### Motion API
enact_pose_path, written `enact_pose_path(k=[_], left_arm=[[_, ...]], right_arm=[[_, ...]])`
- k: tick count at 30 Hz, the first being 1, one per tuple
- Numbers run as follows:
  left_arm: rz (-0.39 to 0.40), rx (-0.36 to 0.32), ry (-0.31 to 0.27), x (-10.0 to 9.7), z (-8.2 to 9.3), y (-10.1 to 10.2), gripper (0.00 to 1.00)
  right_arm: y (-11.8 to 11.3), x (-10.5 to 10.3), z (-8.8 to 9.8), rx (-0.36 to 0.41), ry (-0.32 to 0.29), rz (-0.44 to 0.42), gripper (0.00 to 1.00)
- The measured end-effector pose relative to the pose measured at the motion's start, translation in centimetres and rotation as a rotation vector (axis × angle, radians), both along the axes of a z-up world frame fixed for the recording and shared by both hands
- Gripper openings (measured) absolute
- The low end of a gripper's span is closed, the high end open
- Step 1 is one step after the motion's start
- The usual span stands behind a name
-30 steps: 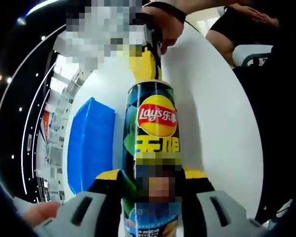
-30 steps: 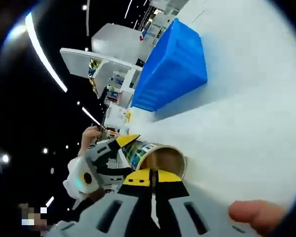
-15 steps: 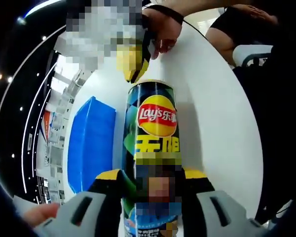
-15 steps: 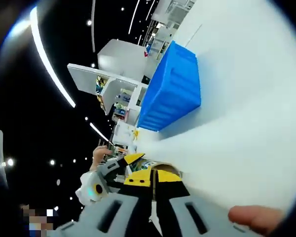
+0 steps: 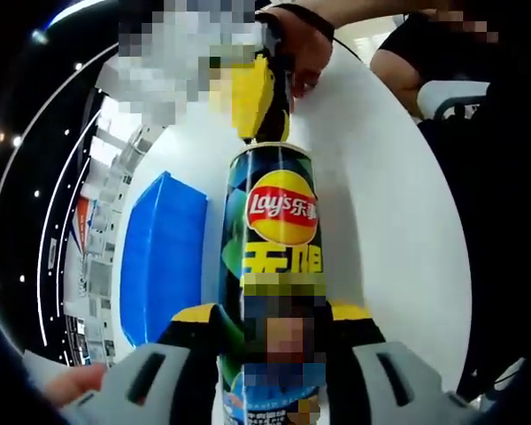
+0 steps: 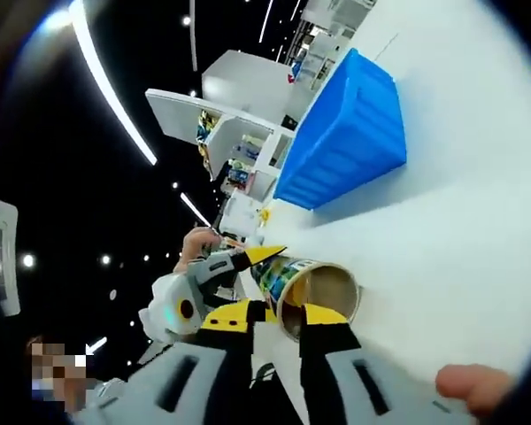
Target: Open the lid of the chip container on the table, take out the chips, place them into the box in front of the container, and close the lid
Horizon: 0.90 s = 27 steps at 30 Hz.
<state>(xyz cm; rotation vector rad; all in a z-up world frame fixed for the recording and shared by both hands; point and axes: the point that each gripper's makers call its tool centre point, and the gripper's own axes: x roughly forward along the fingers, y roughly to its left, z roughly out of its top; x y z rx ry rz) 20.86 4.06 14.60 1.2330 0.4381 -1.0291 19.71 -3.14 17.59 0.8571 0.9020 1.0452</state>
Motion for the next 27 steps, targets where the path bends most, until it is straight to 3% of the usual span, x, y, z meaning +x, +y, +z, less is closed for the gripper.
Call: enact_pose_path(k=[2,3,5,7,11,23,27], left_arm=[[-0.004,0.002,0.002,0.0,0.0,0.0,0.47],[-0.004,0.003,0.004,0.0,0.0,-0.1,0.47],[-0.002,0.008,0.007,0.1,-0.1,0.0,0.47],[-0.003,0.009,0.010,0.1,-0.1,0.0,0.47],[-0.036,0.019,0.017,0.4,-0.1,0.1,0.47],[-0.072,0.001,0.046,0.8,0.4,0.7,0.50],[-0.075,0.005,0.064,0.6,0.3,1.0,0.46]], right_arm=[[0.4,0.1,-0.3,-0.013,-0.003,-0.008,0.04],[0.4,0.2,-0.3,-0.015,-0.047,0.003,0.04],[0.6,0.0,-0.1,-0.005,-0.047,0.005,0.03],[0.7,-0.2,0.0,-0.006,-0.097,0.022,0.01],[0.8,-0.3,-0.1,0.011,-0.044,0.026,0.00],[0.9,-0.6,0.3,0.019,-0.015,0.013,0.00],[1.0,-1.0,0.3,0.017,-0.018,0.017,0.00]])
